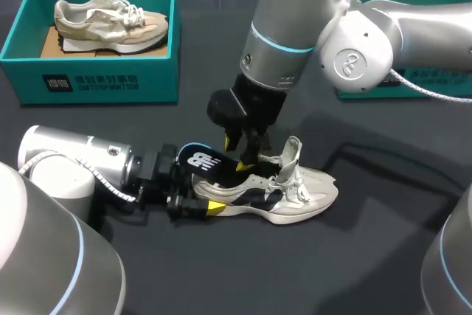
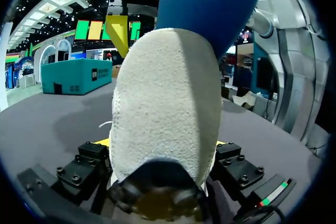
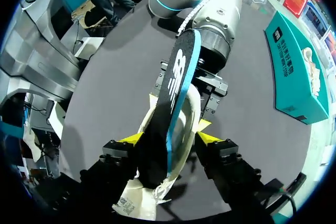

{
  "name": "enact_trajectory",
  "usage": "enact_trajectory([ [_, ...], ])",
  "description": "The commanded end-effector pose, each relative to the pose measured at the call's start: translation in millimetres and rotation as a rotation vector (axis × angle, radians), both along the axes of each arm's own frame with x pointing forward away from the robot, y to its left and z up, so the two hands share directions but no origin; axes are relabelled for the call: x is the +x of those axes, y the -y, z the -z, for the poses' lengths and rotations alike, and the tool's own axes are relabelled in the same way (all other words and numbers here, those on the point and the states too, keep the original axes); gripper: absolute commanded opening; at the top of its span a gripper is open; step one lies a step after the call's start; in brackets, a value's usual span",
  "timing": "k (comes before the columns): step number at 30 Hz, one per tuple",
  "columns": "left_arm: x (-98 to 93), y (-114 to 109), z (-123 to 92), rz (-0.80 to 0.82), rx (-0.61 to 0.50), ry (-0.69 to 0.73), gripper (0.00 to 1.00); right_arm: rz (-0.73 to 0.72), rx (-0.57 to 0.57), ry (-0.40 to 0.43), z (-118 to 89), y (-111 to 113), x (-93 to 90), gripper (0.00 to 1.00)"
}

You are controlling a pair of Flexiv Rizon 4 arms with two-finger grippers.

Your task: Take the shoe out of the shoebox, open the shoe tongue, remove and reinsert the insole, then place the shoe into the shoebox

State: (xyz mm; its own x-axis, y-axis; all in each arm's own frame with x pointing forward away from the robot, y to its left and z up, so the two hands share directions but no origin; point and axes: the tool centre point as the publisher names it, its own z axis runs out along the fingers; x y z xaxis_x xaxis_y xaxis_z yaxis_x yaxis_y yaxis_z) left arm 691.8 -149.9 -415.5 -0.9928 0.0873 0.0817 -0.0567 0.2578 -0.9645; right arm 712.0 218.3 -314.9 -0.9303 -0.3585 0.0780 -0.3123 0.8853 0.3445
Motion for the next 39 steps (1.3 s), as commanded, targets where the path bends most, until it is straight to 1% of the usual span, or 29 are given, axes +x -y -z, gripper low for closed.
enact_trajectory([
  [1, -0.2, 1, 2, 0.000, 0.001, 0.000, 0.00, 0.003, -0.003, -0.015, -1, 3, 6.3, 1.00],
  [11, -0.2, 1, 2, 0.000, 0.001, 0.000, 0.00, 0.003, -0.003, -0.015, -1, 3, 6.3, 1.00],
  [14, -0.2, 1, 2, 0.000, 0.001, 0.000, 0.00, 0.095, 0.041, -0.063, -8, 2, -3.2, 1.00],
  [15, -0.2, 1, 2, 0.000, 0.001, 0.000, 0.00, 0.123, 0.054, -0.083, -10, 1, -5.1, 1.00],
  [16, -0.2, 1, 2, 0.000, 0.001, 0.000, 0.00, 0.155, 0.053, -0.120, -11, 1, -6.4, 1.00],
  [18, -0.2, 1, 2, 0.000, 0.001, 0.000, 0.00, 0.190, 0.066, -0.153, -13, -2, -8.7, 1.00],
  [20, -0.2, 1, 2, 0.000, 0.001, 0.000, 0.00, 0.220, 0.059, -0.182, -13, -5, -11.0, 0.93],
  [21, -0.2, 1, 2, 0.000, 0.001, 0.000, 0.00, 0.236, 0.067, -0.205, -12, -7, -11.7, 0.93],
  [23, -0.2, 1, 2, 0.000, 0.001, 0.000, 0.00, 0.258, 0.062, -0.224, -10, -11, -12.2, 0.92],
  [26, -0.2, 1, 2, 0.000, 0.001, 0.000, 0.00, 0.297, 0.073, -0.245, -6, -14, -12.9, 0.81],
  [27, -0.2, 1, 2, 0.000, 0.001, 0.000, 0.00, 0.305, 0.072, -0.246, -4, -14, -12.9, 0.76],
  [29, -0.2, 1, 2, 0.000, 0.001, 0.000, 0.00, 0.331, 0.072, -0.242, -2, -16, -13.4, 0.74],
  [30, -0.2, 1, 2, 0.000, 0.001, 0.000, 0.00, 0.340, 0.072, -0.240, -1, -17, -13.6, 0.69],
  [31, -0.2, 1, 2, 0.000, 0.001, 0.000, 0.00, 0.352, 0.073, -0.237, 0, -18, -13.9, 0.65],
  [32, -0.2, 1, 2, 0.000, 0.001, 0.000, 0.00, 0.367, 0.070, -0.236, 1, -19, -14.1, 0.65],
  [33, -0.2, 1, 2, 0.000, 0.001, 0.000, 0.00, 0.379, 0.068, -0.234, 3, -19, -14.4, 0.61],
  [37, -0.2, 1, 2, 0.000, 0.001, 0.000, 0.00, 0.415, 0.084, -0.235, 7, -19, -16.5, 0.54],
  [39, -0.2, 1, 2, 0.000, 0.001, 0.000, 0.00, 0.433, 0.094, -0.236, 8, -19, -18.0, 0.47],
])
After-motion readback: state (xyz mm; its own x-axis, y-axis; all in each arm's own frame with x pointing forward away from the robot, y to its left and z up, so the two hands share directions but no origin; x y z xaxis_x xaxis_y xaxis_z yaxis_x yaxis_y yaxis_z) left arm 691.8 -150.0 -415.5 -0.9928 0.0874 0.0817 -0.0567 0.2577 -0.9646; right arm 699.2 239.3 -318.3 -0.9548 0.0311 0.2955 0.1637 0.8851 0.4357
